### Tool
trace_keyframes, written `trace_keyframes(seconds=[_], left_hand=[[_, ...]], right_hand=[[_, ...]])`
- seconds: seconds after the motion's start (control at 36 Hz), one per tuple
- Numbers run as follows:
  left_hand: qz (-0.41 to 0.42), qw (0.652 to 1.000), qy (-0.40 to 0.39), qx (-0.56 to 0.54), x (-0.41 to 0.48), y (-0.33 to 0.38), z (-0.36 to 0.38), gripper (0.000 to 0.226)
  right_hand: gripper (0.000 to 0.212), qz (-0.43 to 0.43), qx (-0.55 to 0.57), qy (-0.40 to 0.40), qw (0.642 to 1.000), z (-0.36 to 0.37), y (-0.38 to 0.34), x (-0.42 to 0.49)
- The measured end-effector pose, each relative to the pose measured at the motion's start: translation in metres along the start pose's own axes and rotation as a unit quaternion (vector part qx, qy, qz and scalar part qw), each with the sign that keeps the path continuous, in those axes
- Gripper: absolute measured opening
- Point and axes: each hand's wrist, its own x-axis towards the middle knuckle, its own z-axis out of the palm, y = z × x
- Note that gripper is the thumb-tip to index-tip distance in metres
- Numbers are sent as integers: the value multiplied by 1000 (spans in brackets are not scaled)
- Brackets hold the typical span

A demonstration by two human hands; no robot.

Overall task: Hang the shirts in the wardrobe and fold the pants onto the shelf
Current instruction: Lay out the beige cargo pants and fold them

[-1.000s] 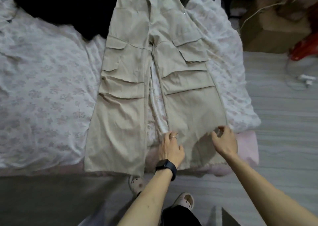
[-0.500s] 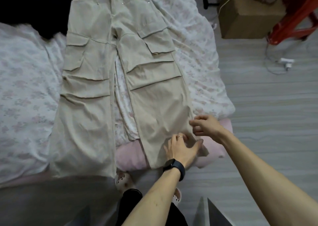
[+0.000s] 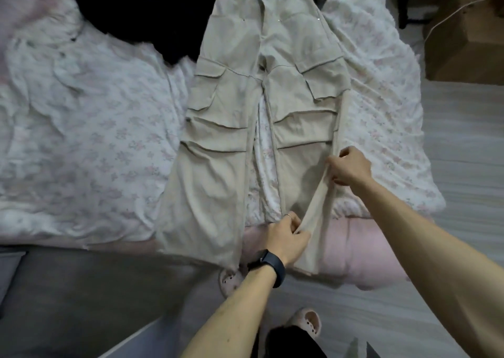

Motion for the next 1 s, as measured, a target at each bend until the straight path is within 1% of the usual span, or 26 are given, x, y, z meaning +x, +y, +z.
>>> trace_keyframes(seconds=[0.06, 0.17, 0.22, 0.28, 0.36, 0.42, 0.5, 0.53, 0.56, 0.61, 0.69, 0.72, 0.81, 0.89, 1.0], left_hand=[[-21, 999, 20, -39, -2, -13, -29, 12], [-50, 996, 44, -58, -11, -48, -87, 20], [-81, 992, 68, -66, -17, -73, -118, 21], [-122, 985, 96, -79, -22, -102, -151, 20], [-176, 973, 127, -79, -21, -146, -191, 23], [-202, 969, 127, -60, -17, -172, -208, 21], [-240, 959, 138, -54, -5, -216, -236, 3], [-245, 958, 144, -47, -1, -225, -243, 10], [-249, 957, 144, -31, 6, -235, -249, 12], [-251, 961, 118, 4, 18, -252, -258, 7], [-252, 962, 81, 62, 30, -263, -265, 4], [-255, 961, 68, 77, 33, -267, -265, 7], [-267, 950, 38, 154, 35, -265, -266, 27], [-262, 935, 31, 238, 34, -258, -265, 31], [-254, 920, 16, 298, 32, -256, -270, 37]], right_hand=[[23, -22, 2, -15, 1000, 23, -27, -10], [28, -81, -16, -43, 996, 76, -69, -40], [28, -106, -30, -68, 992, 108, -88, -58], [22, -126, -44, -104, 986, 147, -108, -72], [22, -155, -83, -152, 973, 204, -130, -85], [18, -170, -109, -171, 964, 236, -139, -92], [17, -174, -141, -192, 955, 295, -149, -99], [19, -170, -147, -193, 955, 309, -152, -100], [23, -165, -152, -194, 955, 322, -153, -99], [29, -159, -171, -197, 952, 346, -153, -95], [31, -151, -194, -199, 949, 362, -144, -89], [32, -143, -193, -204, 949, 365, -140, -88], [31, -114, -186, -217, 952, 364, -128, -83], [31, -104, -185, -217, 953, 357, -120, -78], [42, -116, -185, -259, 941, 352, -113, -77]])
